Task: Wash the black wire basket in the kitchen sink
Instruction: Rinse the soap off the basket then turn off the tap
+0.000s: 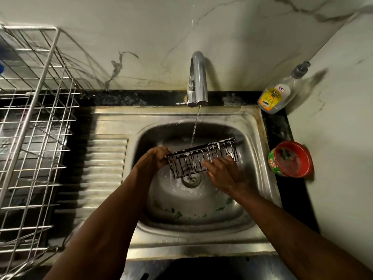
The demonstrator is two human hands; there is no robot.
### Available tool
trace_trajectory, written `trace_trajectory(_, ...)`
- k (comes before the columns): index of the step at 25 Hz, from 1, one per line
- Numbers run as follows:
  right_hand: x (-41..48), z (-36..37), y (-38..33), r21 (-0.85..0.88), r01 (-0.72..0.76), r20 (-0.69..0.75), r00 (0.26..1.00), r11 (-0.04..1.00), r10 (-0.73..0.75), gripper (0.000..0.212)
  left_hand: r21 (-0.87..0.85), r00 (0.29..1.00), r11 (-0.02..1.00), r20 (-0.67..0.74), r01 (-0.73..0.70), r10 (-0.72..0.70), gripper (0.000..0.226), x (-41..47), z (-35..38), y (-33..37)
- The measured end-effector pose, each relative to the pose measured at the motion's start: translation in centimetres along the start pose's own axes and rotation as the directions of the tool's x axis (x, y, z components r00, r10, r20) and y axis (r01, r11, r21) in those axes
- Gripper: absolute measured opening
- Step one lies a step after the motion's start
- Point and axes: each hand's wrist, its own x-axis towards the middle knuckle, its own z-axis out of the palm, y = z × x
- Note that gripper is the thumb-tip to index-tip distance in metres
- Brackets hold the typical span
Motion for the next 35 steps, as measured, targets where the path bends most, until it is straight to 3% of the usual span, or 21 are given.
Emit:
trace_trajectory(2,0.5,-1.8,-1.7,-0.05,-0.097,0.197,0.975,0.994,0.105,0.053,-0.015,0.999,1.0,-0.039,0.006,-0.007,0.019,2.1,0.9,-0.3)
trace_trajectory(4,2.4,-4.1,-3.0,-0.08,-0.142,0.303,0.94,0.987,0.16,0.037,-0.055,0.988,0.998,-0.151,0.004,-0.012,0.015,4.5,1.2,-1.9)
trace_trajectory(7,5.2,-6.0,-3.4,-0.041,-0.261,0.435,0.864,0.964,0.252,0.029,-0.069,0.944,0.989,-0.314,-0.128,0.1,0.01,4.7,1.7,-3.6)
trace_trajectory(13,7.0,-7.2,-2.6,0.109,-0.394,0.642,0.729,0.913,0.238,0.022,-0.066,0.93,0.951,-0.242,-0.302,0.278,0.039,5.0,0.7,-4.8)
trace_trajectory(17,8.1,-8.1,-2.8,0.16,-0.512,0.768,0.601,0.844,0.22,0.025,-0.029,0.928,0.941,-0.178,-0.338,0.328,0.049,4.9,0.0,-5.7)
trace_trajectory(20,9.0,-8.0,-2.6,0.26,-0.598,0.832,0.538,0.758,0.139,0.025,0.136,0.911,0.92,-0.144,-0.368,0.386,0.047,3.0,0.4,-5.1)
trace_trajectory(22,9.4,-6.9,-2.1,0.407,-0.658,0.806,0.585,0.634,0.09,0.02,0.381,0.88,0.834,-0.097,-0.399,0.465,0.043,2.0,0.6,-5.4)
trace_trajectory(23,9.3,-6.0,-1.8,0.485,-0.639,0.743,0.661,0.597,0.105,0.016,0.472,0.866,0.785,-0.084,-0.401,0.493,0.043,1.5,0.7,-5.6)
trace_trajectory(25,9.0,-3.8,-1.2,0.52,-0.514,0.506,0.829,0.682,0.24,0.006,0.514,0.869,0.788,-0.151,-0.339,0.472,0.049,1.7,0.4,-6.2)
trace_trajectory(27,8.6,-1.5,-0.5,0.44,-0.457,0.326,0.883,0.773,0.336,0.015,0.479,0.897,0.848,-0.237,-0.227,0.374,0.055,2.2,0.1,-6.6)
trace_trajectory(29,8.3,0.4,-0.1,0.348,-0.395,0.278,0.91,0.85,0.309,0.033,0.554,0.878,0.802,-0.245,-0.222,0.412,0.047,2.9,-0.1,-6.9)
trace_trajectory(32,8.5,2.4,0.1,0.153,-0.246,0.272,0.941,0.957,0.198,0.043,0.744,0.743,0.54,-0.089,-0.393,0.663,0.024,4.2,0.5,-6.0)
trace_trajectory(35,9.3,2.5,-0.4,0.122,-0.206,0.282,0.945,0.971,0.165,0.035,0.809,0.671,0.186,0.307,-0.557,0.674,0.021,5.8,2.6,-4.1)
